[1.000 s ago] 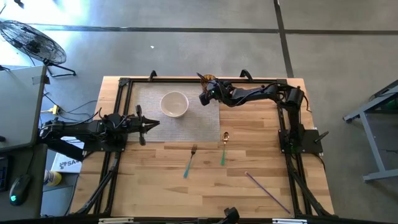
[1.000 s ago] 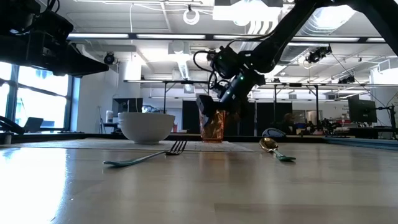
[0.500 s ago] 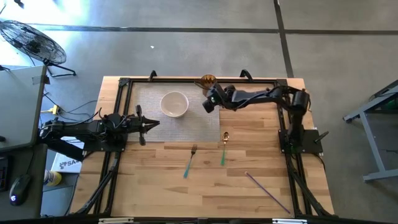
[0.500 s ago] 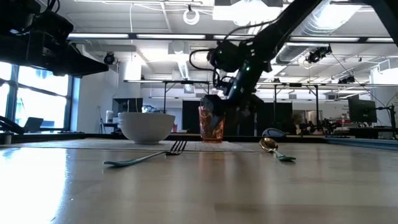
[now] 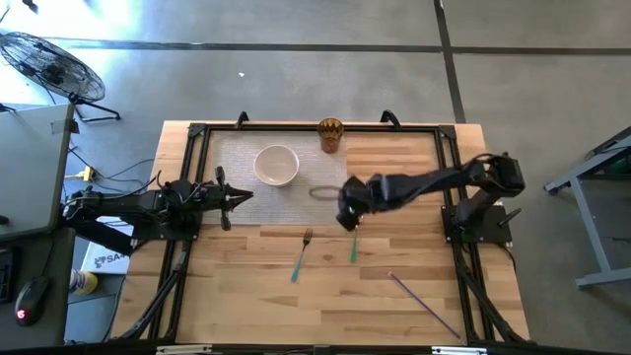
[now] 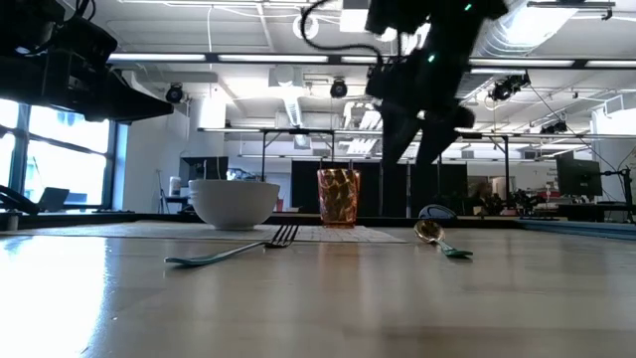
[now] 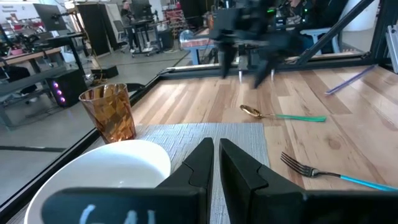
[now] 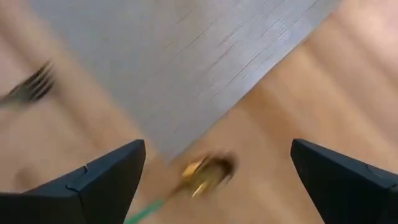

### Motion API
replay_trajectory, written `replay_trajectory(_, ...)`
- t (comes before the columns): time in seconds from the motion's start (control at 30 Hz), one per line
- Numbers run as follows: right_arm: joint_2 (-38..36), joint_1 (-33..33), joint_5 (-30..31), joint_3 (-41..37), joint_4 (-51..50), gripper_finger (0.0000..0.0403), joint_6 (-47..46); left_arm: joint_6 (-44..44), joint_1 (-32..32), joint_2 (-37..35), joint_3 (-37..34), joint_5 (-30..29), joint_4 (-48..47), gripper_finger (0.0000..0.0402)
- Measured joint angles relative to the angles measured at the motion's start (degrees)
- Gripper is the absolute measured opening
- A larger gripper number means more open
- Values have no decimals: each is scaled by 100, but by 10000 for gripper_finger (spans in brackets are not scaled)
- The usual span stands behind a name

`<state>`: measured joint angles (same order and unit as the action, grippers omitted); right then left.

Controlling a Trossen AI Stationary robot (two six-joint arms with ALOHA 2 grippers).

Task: Pick & Place Utensil
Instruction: Put the purple straw into the orange cup on the gray mat

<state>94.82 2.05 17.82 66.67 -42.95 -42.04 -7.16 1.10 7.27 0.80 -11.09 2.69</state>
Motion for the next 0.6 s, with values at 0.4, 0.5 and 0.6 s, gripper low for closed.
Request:
replay_trajectory(0.4, -43, 1847, -820, 0, -1081, 372, -2386, 0, -1, 0, 2, -2, -4, 24)
replay_trajectory(0.5, -14, 2290, -1238, 0, -1292, 362, -3274, 0, -1, 0, 0, -2, -2, 24)
replay_trajectory(0.6, 106, 2716, -1508, 0, -1316, 354, -3905, 0, 0, 1, 0, -2, -3, 24)
